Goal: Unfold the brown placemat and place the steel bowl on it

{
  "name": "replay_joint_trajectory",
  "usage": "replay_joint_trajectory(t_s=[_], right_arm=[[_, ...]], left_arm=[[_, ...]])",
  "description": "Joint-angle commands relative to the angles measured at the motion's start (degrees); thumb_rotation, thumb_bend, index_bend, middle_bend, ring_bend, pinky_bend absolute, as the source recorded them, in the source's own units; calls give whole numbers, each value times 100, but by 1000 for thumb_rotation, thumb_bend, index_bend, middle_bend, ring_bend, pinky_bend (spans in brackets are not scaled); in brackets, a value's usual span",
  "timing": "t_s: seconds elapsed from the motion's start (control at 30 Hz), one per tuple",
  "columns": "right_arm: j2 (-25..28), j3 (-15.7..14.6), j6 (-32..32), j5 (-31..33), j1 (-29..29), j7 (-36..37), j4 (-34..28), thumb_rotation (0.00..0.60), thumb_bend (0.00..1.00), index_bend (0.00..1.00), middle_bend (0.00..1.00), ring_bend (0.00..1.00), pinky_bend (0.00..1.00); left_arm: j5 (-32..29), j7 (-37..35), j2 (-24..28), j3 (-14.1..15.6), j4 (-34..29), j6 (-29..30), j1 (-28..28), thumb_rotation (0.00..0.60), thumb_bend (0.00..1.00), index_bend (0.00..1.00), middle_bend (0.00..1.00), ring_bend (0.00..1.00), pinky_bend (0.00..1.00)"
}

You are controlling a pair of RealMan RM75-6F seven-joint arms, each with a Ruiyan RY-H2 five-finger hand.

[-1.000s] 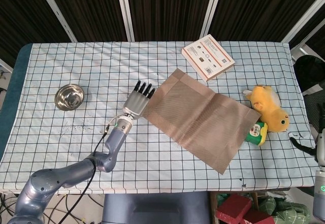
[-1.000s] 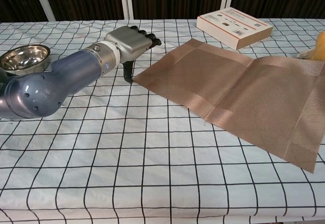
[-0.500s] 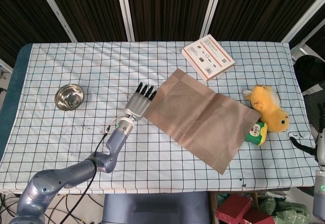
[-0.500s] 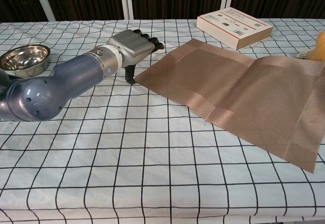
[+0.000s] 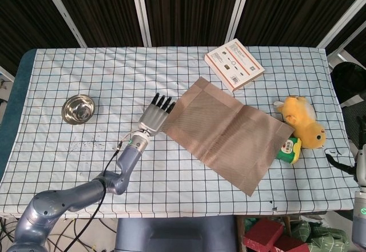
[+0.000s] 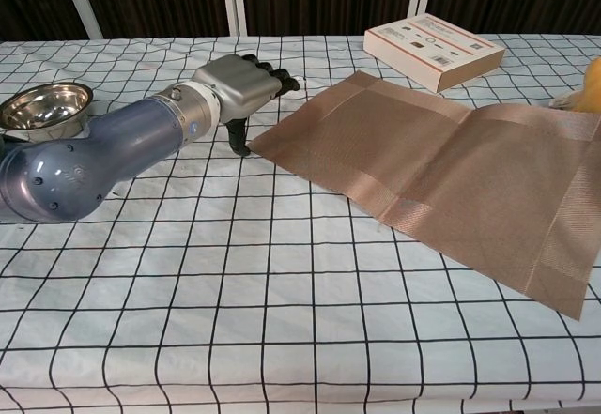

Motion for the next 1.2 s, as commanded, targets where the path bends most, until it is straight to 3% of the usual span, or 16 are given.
replay_joint_trajectory(t_s=[0.03,0.2,0.43,0.63,1.2], right_arm=[[-2,5,-3,7,-2,3,-5,600,75,0,0,0,158],[1,21,-11,27,-5,16,-6,600,75,0,0,0,158],[0,32,-38,33,-3,52,-7,600,77,0,0,0,158],[17,37,-81,50,-8,111,-35,600,79,0,0,0,158],[20,52,-68,22,-22,196,-64,600,90,0,0,0,158]], left_arm=[[-10,5,-12,16,-1,-22,16,600,69,28,17,0,0],[34,-16,-85,33,64,-35,-4,600,77,33,19,0,0],[276,-267,-162,38,139,85,-31,600,221,83,64,0,1],[779,-779,-184,140,240,299,-32,600,271,98,79,0,3],[993,-962,-366,226,696,137,35,600,291,137,79,0,3]])
